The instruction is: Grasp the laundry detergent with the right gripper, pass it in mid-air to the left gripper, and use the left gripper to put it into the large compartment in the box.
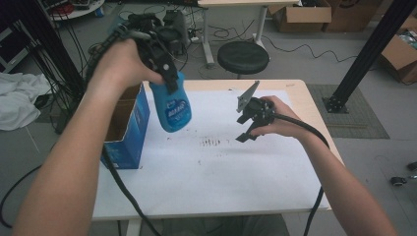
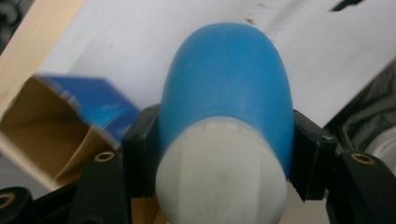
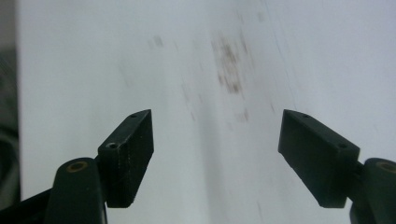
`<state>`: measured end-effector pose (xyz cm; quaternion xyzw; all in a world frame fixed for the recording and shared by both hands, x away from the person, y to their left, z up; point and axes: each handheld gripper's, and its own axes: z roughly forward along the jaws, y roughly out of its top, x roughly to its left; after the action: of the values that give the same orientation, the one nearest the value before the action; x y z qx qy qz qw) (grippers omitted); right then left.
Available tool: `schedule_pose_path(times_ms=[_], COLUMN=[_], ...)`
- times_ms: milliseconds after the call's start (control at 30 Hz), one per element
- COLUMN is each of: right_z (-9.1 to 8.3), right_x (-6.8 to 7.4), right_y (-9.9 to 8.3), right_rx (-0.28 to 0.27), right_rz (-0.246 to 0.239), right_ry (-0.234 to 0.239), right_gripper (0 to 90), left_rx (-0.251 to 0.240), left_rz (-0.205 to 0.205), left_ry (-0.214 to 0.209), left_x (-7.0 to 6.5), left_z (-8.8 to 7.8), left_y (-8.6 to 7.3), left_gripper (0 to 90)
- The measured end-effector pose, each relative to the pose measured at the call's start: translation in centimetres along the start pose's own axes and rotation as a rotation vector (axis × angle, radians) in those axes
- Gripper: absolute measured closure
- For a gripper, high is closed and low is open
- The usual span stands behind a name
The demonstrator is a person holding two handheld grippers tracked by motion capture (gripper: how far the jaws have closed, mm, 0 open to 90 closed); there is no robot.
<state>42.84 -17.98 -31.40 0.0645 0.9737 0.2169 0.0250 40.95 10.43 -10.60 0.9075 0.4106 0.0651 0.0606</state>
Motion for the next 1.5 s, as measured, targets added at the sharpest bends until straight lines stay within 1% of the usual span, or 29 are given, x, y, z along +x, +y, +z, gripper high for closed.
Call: schedule_pose_path(times_ms=[33,67,100,133,167,200,233,267,300,367,400,433,567,633,700,800,900,967,1000,1167,1233,1300,1400,1433,1500], right_z=[-0.2,-0.4,-0.6,-0.6,-0.7,-0.9,-1.1,-1.4,-1.4,-1.7,-2.1,-2.1,-2.8,-3.2,-3.5,-3.9,-4.1,-4.2,-4.2,-4.1,-4.1,-4.2,-4.2,-4.1,-4.0], right_x=[-0.1,-0.3,-0.4,-0.4,-0.5,-0.7,-0.8,-1.1,-1.1,-1.3,-1.5,-1.5,-1.9,-2.1,-2.2,-2.3,-2.4,-2.4,-2.4,-2.3,-2.4,-2.4,-2.3,-2.3,-2.3], right_y=[-0.4,-0.7,-1.1,-1.1,-1.5,-1.9,-2.3,-3.1,-3.1,-3.9,-4.6,-4.6,-5.7,-6.1,-6.3,-6.6,-6.7,-6.7,-6.7,-6.8,-6.8,-6.7,-6.5,-6.4,-6.3], right_rx=[0.044,0.079,0.114,0.114,0.153,0.185,0.211,0.265,0.265,0.301,0.332,0.332,0.36,0.366,0.367,0.361,0.355,0.354,0.354,0.36,0.358,0.351,0.352,0.349,0.353], right_rz=[-0.003,-0.006,-0.01,-0.01,-0.018,-0.018,-0.015,-0.011,-0.011,0.001,0.01,0.01,0.028,0.035,0.038,0.042,0.044,0.045,0.044,0.048,0.047,0.046,0.044,0.042,0.043], right_ry=[-0.014,-0.029,-0.036,-0.036,-0.045,-0.052,-0.06,-0.077,-0.077,-0.096,-0.105,-0.105,-0.121,-0.123,-0.13,-0.135,-0.14,-0.143,-0.142,-0.144,-0.146,-0.145,-0.149,-0.148,-0.145], right_gripper=[26.8,26.8,26.8,26.8,27.4,27.7,27.7,27.7,27.7,27.7,27.7,27.7,27.8,28.0,28.1,28.1,28.0,28.1,28.1,28.1,28.1,28.1,28.1,28.1,28.2], left_rx=[0.0,-0.001,-0.003,-0.008,-0.003,-0.009,0.001,0.017,0.017,0.027,0.036,0.041,0.054,0.068,0.073,0.083,0.085,0.098,0.097,0.122,0.135,0.14,0.15,0.162,0.174], left_rz=[0.0,-0.04,-0.084,-0.127,-0.165,-0.22,-0.253,-0.32,-0.32,-0.387,-0.416,-0.446,-0.565,-0.603,-0.622,-0.656,-0.668,-0.67,-0.676,-0.674,-0.669,-0.674,-0.673,-0.665,-0.669], left_ry=[0.0,0.005,0.006,0.012,0.015,0.019,0.025,0.043,0.043,0.063,0.072,0.078,0.092,0.102,0.114,0.111,0.109,0.102,0.101,0.091,0.083,0.071,0.063,0.061,0.062], left_x=[0.0,0.8,1.5,2.3,3.2,3.9,4.6,6.0,6.0,7.0,7.5,7.9,9.6,10.1,10.4,10.9,11.2,11.3,11.4,11.8,11.9,12.0,12.0,11.9,11.9], left_z=[0.0,-0.4,-0.8,-1.2,-1.5,-1.7,-1.9,-2.3,-2.3,-2.5,-2.6,-2.7,-2.6,-2.4,-2.0,-1.2,0.0,1.1,1.6,4.2,5.2,6.3,7.9,8.6,9.7], left_y=[0.0,-0.4,-0.8,-1.3,-1.7,-2.2,-2.6,-3.5,-3.5,-4.3,-4.7,-5.0,-6.4,-6.9,-7.3,-7.8,-8.3,-8.6,-8.7,-9.3,-9.4,-9.6,-9.8,-9.8,-9.8], left_gripper=[38.9,38.9,38.9,38.9,38.9,38.9,38.9,38.9,38.9,38.9,38.9,38.9,38.9,38.9,38.9,38.9,38.9,38.9,38.9,38.9,38.9,38.9,38.9,38.9,38.9])
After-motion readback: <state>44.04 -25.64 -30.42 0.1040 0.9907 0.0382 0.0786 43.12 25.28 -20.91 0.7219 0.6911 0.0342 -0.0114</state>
